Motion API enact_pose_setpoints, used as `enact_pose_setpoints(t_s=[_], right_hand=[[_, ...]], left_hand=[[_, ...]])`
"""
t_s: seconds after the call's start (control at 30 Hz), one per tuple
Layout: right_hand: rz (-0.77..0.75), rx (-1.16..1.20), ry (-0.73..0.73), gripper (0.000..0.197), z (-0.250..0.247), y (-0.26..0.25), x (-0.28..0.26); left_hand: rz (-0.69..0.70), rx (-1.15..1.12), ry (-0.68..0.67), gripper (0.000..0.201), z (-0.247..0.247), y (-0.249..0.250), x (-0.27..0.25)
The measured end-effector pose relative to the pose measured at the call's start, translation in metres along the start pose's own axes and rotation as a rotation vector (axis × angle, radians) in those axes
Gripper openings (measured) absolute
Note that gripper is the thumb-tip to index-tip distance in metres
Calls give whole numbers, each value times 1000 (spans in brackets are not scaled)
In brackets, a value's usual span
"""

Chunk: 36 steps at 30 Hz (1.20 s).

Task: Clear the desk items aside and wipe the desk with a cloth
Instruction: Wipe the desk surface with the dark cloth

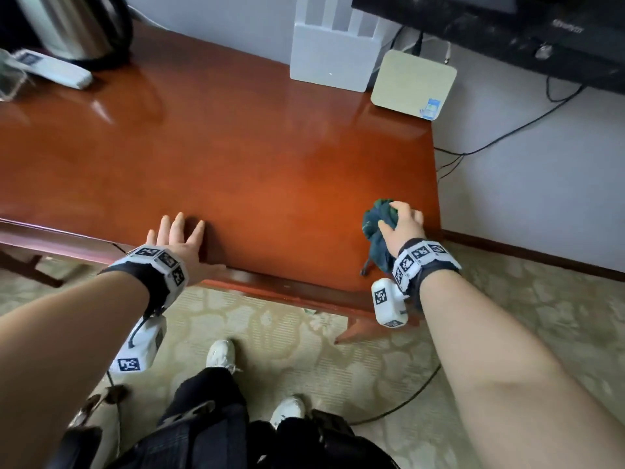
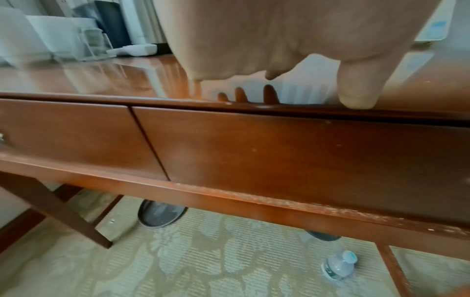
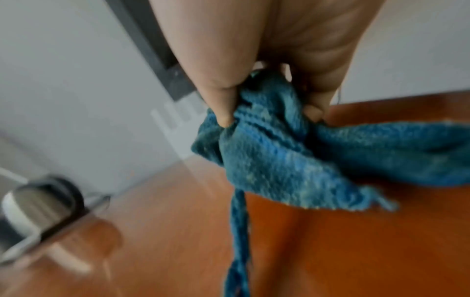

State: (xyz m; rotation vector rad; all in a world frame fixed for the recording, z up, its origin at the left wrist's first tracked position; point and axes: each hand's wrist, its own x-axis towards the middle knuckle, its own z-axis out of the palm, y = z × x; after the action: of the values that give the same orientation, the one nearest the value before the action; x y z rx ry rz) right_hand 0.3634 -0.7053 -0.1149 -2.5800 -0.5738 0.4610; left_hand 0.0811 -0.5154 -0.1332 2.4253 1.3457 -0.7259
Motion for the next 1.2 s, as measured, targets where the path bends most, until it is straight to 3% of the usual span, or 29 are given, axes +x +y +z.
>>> enact_pose_setpoints(t_s=[0.13,0.23,0.43,0.53,0.63,0.7,0.73,0.93,1.2], right_hand=[[115,-168,-8,40,53,-37,2],[89,-186,-19,45,72,-64,3],[-218,-270,-184,49,107,-121,-27],[-426,-267,-315,49,125,-150,-58],[-654,-248,-561,48,151,-194,-86],[-753,-300,-723,47,164,-221,-96],[-765,-301,-737,48,166,-232,-96],[-505,-80,-443,47,135,-254,-64],[-34,66,36,43,81,-199,-8]], left_hand=[[110,149,-16,80,-6,-38,16],[218,225,-26,79,-3,-55,28],[335,240,-11,74,-9,-72,42],[392,129,44,70,-19,-89,49],[255,-74,165,72,-26,-125,54],[208,-91,172,72,-27,-151,58],[223,-64,156,72,-28,-161,60],[268,-78,146,67,-44,-168,73],[264,-84,92,78,-76,-137,101]])
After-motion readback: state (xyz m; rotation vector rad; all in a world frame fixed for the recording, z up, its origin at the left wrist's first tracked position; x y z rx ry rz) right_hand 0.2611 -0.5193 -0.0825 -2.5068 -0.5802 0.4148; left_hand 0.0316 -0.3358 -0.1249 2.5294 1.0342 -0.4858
